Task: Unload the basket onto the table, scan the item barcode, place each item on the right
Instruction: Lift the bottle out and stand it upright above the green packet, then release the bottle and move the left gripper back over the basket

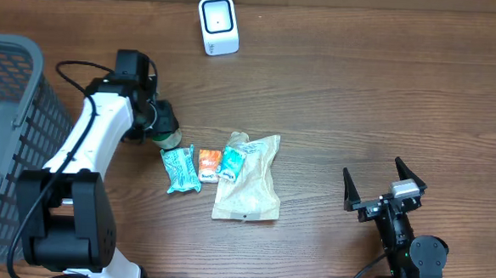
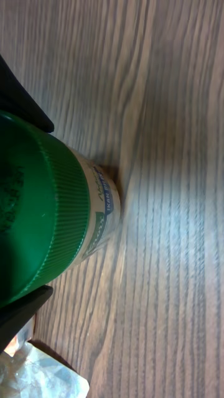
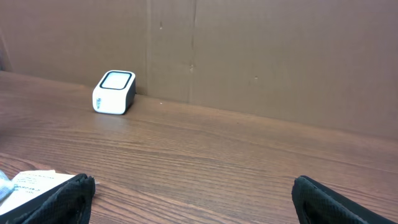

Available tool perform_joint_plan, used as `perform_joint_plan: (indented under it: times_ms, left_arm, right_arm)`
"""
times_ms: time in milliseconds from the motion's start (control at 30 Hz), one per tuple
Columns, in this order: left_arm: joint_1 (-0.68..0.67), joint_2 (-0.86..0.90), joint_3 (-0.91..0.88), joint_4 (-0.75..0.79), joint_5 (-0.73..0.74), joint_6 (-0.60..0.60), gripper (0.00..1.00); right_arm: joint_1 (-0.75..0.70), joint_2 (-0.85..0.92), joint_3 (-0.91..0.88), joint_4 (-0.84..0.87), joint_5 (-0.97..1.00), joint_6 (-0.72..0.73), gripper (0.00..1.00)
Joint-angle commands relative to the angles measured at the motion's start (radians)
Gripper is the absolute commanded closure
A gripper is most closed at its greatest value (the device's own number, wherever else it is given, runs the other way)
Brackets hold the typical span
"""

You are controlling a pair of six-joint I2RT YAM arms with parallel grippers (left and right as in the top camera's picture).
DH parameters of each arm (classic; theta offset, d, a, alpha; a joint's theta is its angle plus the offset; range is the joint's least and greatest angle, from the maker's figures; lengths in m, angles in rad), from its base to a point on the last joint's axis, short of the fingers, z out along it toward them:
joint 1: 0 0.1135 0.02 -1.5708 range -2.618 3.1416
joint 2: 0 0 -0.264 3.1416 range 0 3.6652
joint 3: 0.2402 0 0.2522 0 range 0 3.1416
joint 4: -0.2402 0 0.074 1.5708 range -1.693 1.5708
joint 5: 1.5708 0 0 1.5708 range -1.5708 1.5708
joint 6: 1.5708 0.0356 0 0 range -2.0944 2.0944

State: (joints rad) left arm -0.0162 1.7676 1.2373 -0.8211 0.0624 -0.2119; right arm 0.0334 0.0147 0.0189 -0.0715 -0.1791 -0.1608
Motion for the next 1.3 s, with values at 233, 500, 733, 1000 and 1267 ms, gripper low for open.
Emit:
perform_joint_plan:
  times_ms: [233, 500, 733, 1000, 1267]
  left_arm:
    - [-0.013, -0.008, -0.002, 0.027, -0.029, -0.032, 0.16]
    - [-0.012, -0.016, 0.186, -0.160, -0.040, -0.019, 0.01]
    - [-0.011, -0.018, 0.603, -0.472, -0.039, 0.097, 0.00]
    - [0.074, -0.018, 1.054, -0.703, -0.051, 0.149, 0.00]
    - [0.256, -0.019, 1.289, -0.791, -0.011, 0.149, 0.03]
  right_arm:
    - [-0.001, -0.012, -0.011, 0.003, 0.001, 0.007, 0.00]
    - [-0.001, -0.012, -0.011, 0.003, 0.001, 0.007, 0.00]
    - [-0.001, -0.012, -0.011, 0.003, 0.001, 0.007, 0.00]
    - [-0.001, -0.012, -0.011, 0.003, 0.002, 0.007, 0.00]
    - [-0.001, -0.012, -0.011, 0.003, 0.001, 0.007, 0.00]
